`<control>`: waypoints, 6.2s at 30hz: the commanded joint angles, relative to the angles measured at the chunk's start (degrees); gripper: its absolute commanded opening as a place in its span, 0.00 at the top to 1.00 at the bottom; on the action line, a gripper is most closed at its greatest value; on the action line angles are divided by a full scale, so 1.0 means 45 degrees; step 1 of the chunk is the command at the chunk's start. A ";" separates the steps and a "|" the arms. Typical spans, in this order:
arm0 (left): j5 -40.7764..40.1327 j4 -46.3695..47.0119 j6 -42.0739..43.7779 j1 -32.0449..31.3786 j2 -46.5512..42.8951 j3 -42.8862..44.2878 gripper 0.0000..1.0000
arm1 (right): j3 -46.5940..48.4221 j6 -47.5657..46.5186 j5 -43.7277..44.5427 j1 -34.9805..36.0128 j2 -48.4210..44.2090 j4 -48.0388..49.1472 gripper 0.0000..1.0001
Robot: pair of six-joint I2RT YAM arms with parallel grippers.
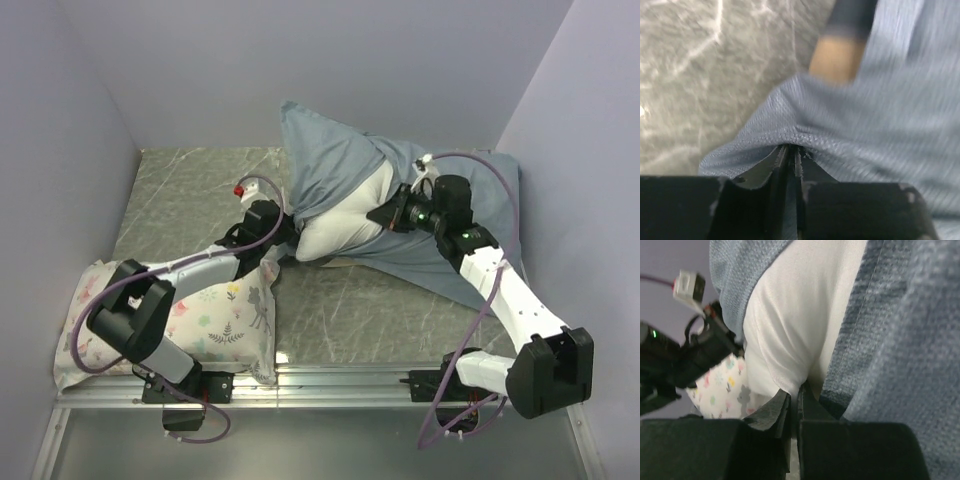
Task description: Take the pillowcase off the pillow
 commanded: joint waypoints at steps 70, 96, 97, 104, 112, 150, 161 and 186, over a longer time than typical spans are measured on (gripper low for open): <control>0.0825 -0.2252 0.2719 0.2518 0.4150 0.4628 1.00 | 0.1970 -0.2423 0.8281 0.3239 0.1078 -0.3841 1.00; 0.1236 -0.1881 0.2523 0.2028 0.3821 0.3886 1.00 | 0.7876 -0.4417 1.2985 0.7206 0.9340 -0.5055 0.09; 0.1255 -0.1784 0.2523 0.2028 0.3781 0.3886 1.00 | 0.7566 -0.4300 1.2969 0.7167 0.9361 -0.4978 0.12; 0.1138 -0.1978 0.2504 0.2243 0.3703 0.4412 1.00 | 0.6647 -0.3753 1.2715 0.6621 0.7977 -0.5212 1.00; 0.1215 -0.2136 0.2348 0.3393 0.4074 0.5292 1.00 | 0.2898 -0.3186 1.0921 0.5547 0.2693 -0.4392 1.00; 0.3536 -0.1276 0.2328 0.2771 -0.2038 0.2852 0.01 | 0.9825 0.0056 0.3811 0.3143 0.5762 -0.2361 1.00; 0.6366 -0.1785 0.2894 0.0974 -0.0832 0.2909 0.01 | 1.1742 0.0819 0.2793 0.3377 0.7895 -0.2087 1.00; 0.3424 -0.0807 0.0374 0.1559 0.1516 0.3535 1.00 | 0.7122 -0.1877 0.7381 0.3670 0.2842 -0.4473 0.19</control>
